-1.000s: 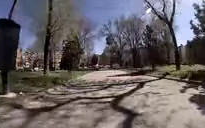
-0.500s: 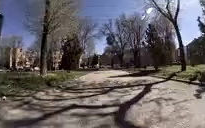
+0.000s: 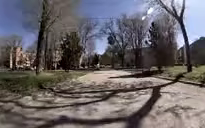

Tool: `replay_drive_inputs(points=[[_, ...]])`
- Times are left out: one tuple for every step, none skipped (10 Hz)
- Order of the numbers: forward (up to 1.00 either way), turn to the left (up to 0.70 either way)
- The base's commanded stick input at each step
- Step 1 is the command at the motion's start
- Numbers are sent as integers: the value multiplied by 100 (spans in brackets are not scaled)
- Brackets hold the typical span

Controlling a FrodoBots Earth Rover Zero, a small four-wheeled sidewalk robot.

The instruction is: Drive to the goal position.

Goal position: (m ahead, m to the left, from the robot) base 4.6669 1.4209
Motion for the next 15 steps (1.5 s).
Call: replay_drive_inputs(points=[[100, 0], [100, 0], [100, 0], [100, 0], [100, 0], [100, 0], [100, 0], [100, 0], [100, 0], [100, 0], [100, 0], [100, 0], [100, 0], [100, 0], [100, 0]])
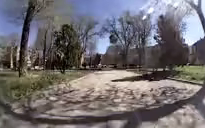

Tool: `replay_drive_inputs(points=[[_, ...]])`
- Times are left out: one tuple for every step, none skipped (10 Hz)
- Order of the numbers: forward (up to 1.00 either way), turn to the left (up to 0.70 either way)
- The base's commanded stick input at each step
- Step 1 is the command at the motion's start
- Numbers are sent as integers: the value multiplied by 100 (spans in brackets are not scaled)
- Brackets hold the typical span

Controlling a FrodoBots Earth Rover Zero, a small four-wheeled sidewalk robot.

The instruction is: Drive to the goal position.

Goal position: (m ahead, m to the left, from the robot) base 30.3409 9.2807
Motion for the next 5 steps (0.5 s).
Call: replay_drive_inputs(points=[[100, 0], [100, 0], [100, 0], [100, -2], [100, -4]])
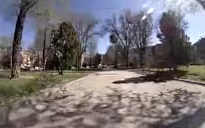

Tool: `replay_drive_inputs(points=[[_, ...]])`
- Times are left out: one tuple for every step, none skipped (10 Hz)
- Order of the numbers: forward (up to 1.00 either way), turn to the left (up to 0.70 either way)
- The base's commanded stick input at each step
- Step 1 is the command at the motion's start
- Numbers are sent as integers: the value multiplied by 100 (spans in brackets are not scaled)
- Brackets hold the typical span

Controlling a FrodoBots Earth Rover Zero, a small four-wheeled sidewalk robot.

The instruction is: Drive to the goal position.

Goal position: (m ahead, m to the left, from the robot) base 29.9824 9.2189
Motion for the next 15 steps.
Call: replay_drive_inputs(points=[[100, -5], [100, -2], [100, 0], [100, 0], [100, 0], [100, 0], [100, 0], [100, 0], [100, 0], [100, 0], [100, 0], [100, 0], [100, 0], [100, 0], [100, 0]])
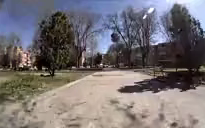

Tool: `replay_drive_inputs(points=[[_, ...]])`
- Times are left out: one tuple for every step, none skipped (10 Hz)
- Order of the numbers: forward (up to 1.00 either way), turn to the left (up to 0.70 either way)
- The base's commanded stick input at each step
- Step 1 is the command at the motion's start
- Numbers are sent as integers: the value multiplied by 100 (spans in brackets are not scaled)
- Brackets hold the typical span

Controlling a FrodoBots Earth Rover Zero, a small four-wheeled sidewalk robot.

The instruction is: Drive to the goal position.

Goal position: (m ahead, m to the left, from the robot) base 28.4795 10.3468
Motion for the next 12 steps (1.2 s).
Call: replay_drive_inputs(points=[[100, 0], [100, 0], [100, 0], [100, 0], [100, 0], [100, 0], [100, 0], [100, 0], [100, 0], [100, 0], [100, 0], [100, 0]])
